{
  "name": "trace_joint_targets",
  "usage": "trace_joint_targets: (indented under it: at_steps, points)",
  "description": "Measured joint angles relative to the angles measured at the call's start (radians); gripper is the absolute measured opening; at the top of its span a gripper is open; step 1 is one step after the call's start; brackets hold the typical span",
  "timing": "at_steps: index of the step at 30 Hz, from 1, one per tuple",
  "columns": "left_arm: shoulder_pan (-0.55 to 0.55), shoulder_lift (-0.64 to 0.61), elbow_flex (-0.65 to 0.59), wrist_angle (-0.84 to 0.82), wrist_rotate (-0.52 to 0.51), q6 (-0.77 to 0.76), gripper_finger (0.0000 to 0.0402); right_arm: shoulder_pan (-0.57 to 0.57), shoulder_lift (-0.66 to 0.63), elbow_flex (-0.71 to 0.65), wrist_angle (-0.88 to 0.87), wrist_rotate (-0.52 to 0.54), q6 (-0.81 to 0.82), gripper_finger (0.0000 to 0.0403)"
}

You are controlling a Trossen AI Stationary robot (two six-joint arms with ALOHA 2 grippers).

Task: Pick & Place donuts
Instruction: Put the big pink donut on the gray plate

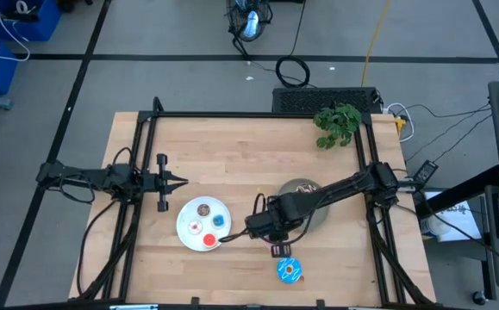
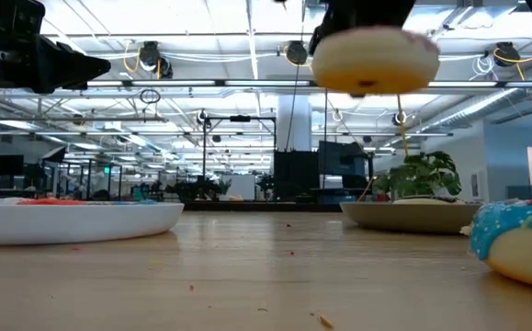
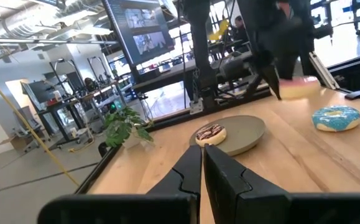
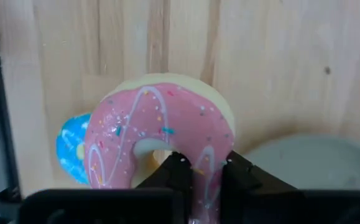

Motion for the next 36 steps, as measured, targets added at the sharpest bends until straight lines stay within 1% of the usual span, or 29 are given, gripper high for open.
trace_joint_targets:
  at_steps: [3,6,9,13,16,20,24,28,30,34,36]
  points:
    - [0.000,0.000,0.000,-0.009,0.000,0.000,0.0026,0.004,-0.003,0.075,-0.114,0.000,0.039,0.0026]
    - [0.000,0.000,0.000,-0.011,0.000,0.000,0.0026,0.011,-0.022,0.116,-0.196,-0.003,0.063,0.0017]
    - [0.000,0.000,0.000,-0.012,0.000,0.000,0.0026,0.015,-0.066,0.118,-0.243,-0.002,0.089,0.0017]
    - [0.000,0.000,0.000,-0.013,0.000,0.000,0.0026,0.014,-0.129,0.119,-0.249,0.011,0.138,0.0019]
    - [0.000,0.000,0.000,-0.014,0.000,0.000,0.0026,0.014,-0.163,0.120,-0.266,0.068,0.177,0.0017]
    - [0.000,0.000,0.000,-0.014,0.000,0.000,0.0026,0.001,-0.190,0.120,-0.364,0.141,0.245,0.0017]
    - [0.000,0.000,0.000,-0.015,0.000,0.000,0.0026,-0.029,-0.220,0.098,-0.325,0.158,0.232,0.0017]
    - [0.000,0.000,0.000,-0.019,0.000,0.000,0.0026,-0.069,-0.219,0.091,-0.364,0.156,0.228,0.0017]
    - [0.000,0.000,0.000,-0.027,-0.002,0.000,0.0026,-0.098,-0.220,0.068,-0.335,0.156,0.216,0.0017]
    - [0.000,0.000,0.000,-0.037,-0.013,0.005,0.0026,-0.155,-0.220,-0.015,-0.275,0.154,0.168,0.0017]
    - [0.000,0.000,0.000,-0.046,-0.018,0.006,0.0026,-0.185,-0.220,-0.088,-0.197,0.117,0.133,0.0016]
